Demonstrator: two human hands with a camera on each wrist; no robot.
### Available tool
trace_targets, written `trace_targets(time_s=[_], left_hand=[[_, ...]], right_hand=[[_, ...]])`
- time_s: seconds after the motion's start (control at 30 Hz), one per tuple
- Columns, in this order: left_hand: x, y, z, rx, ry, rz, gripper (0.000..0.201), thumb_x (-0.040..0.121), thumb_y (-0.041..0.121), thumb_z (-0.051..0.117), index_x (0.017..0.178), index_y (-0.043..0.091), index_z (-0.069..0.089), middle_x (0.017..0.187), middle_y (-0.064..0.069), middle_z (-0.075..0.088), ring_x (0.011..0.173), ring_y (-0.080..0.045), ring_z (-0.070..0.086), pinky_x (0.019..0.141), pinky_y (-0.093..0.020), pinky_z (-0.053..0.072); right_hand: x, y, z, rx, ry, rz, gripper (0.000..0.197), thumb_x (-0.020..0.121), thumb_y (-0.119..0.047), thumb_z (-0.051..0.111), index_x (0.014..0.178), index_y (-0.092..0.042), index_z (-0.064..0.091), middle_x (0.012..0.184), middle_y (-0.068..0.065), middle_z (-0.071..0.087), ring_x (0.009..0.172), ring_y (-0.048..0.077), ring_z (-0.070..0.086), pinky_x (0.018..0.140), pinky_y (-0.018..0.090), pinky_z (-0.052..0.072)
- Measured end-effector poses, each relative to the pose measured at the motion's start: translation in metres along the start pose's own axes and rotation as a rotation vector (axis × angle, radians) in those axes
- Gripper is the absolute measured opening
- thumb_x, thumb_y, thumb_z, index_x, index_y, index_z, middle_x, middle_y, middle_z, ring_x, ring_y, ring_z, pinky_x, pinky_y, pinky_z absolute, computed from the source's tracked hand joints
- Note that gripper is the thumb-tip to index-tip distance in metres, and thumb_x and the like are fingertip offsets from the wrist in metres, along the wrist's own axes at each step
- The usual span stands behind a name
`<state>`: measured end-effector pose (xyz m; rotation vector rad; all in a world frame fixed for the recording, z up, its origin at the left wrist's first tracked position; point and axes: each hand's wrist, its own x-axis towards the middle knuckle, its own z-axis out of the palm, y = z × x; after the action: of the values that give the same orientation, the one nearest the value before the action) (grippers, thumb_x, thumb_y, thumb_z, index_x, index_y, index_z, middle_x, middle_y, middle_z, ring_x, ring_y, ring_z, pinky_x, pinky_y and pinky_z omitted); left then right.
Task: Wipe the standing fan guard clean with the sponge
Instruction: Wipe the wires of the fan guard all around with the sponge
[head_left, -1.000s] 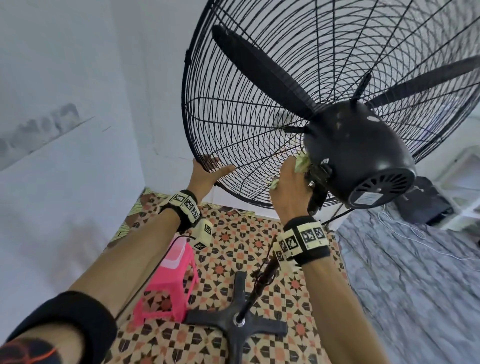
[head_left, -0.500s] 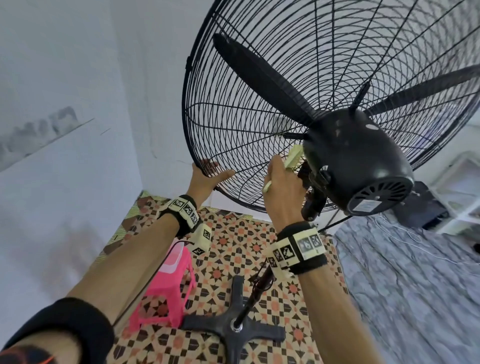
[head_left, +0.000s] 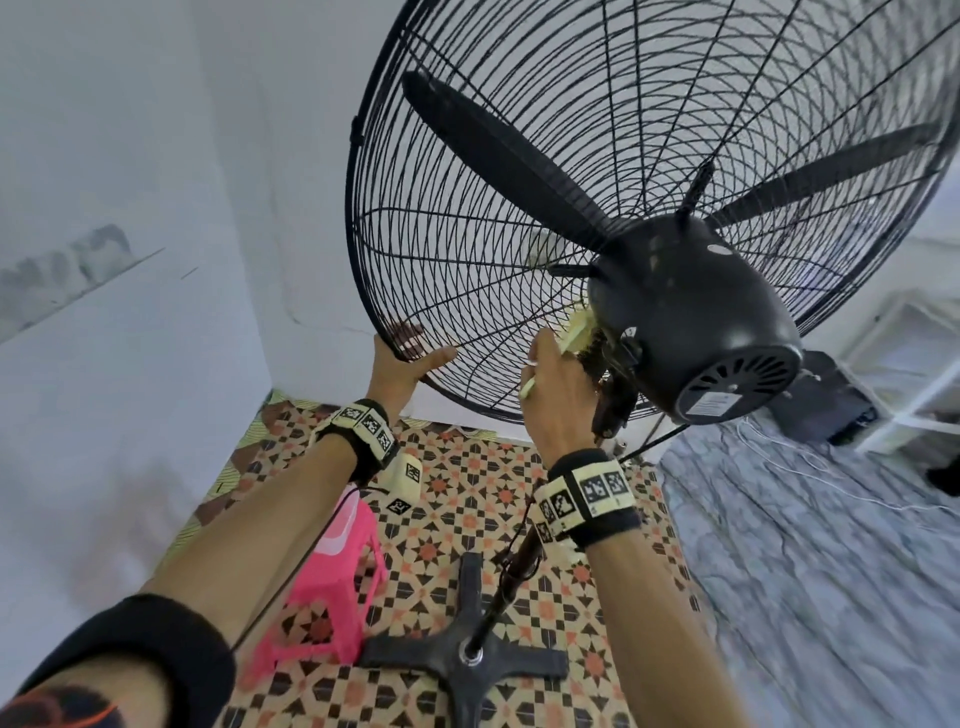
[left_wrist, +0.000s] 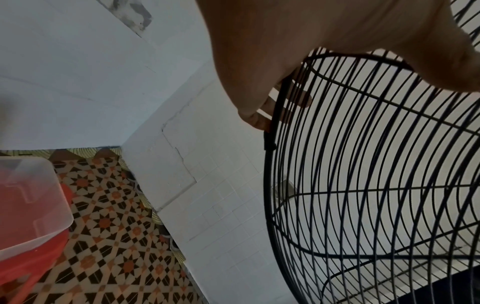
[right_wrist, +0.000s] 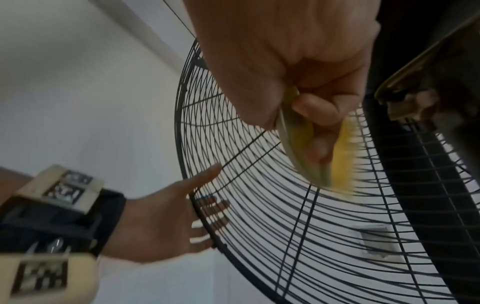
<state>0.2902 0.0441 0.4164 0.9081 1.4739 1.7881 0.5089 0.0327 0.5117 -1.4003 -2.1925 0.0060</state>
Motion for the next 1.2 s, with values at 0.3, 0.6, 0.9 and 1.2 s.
trace_targets(time_s=[0.3, 0.6, 0.9, 1.2], left_hand=[[0.005, -0.009, 0.003, -0.068, -0.041, 0.02, 0.108, 0.059, 0.05, 0.1, 0.148, 0.017, 0.049, 0.141, -0.005, 0.064, 0.129, -0.017, 0.061, 0.11, -0.044, 0.051], [0.012, -0.039, -0.002, 0.068, -0.16, 0.03, 0.06, 0.067, 0.059, 0.093, 0.098, 0.017, 0.063, 0.101, -0.002, 0.069, 0.092, -0.017, 0.062, 0.094, -0.039, 0.049], [0.002, -0.034, -0.002, 0.029, -0.142, 0.006, 0.056, 0.074, 0.03, 0.091, 0.123, 0.009, 0.071, 0.113, 0.003, 0.077, 0.096, 0.003, 0.07, 0.089, -0.018, 0.054], [-0.003, -0.029, -0.003, 0.07, -0.123, 0.007, 0.046, 0.071, 0.041, 0.093, 0.108, 0.029, 0.07, 0.102, 0.018, 0.075, 0.092, 0.011, 0.067, 0.091, -0.022, 0.051]], right_hand=[[-0.009, 0.02, 0.022, 0.259, 0.211, -0.087, 0.005, 0.103, -0.013, 0.05, 0.107, -0.014, 0.052, 0.07, -0.005, 0.059, 0.059, 0.016, 0.059, 0.05, 0.032, 0.052], [-0.026, 0.039, 0.047, 0.421, 0.166, -0.109, 0.018, 0.101, -0.03, 0.043, 0.107, -0.019, 0.056, 0.076, -0.006, 0.065, 0.057, 0.006, 0.061, 0.048, 0.021, 0.053], [-0.04, 0.033, 0.078, 0.362, 0.079, -0.173, 0.015, 0.095, -0.014, 0.055, 0.109, -0.012, 0.061, 0.075, -0.008, 0.059, 0.055, 0.01, 0.052, 0.051, 0.019, 0.039], [-0.043, 0.018, 0.106, 0.391, 0.106, -0.073, 0.012, 0.097, -0.018, 0.052, 0.108, -0.024, 0.048, 0.074, -0.001, 0.06, 0.055, 0.015, 0.058, 0.046, 0.036, 0.053]])
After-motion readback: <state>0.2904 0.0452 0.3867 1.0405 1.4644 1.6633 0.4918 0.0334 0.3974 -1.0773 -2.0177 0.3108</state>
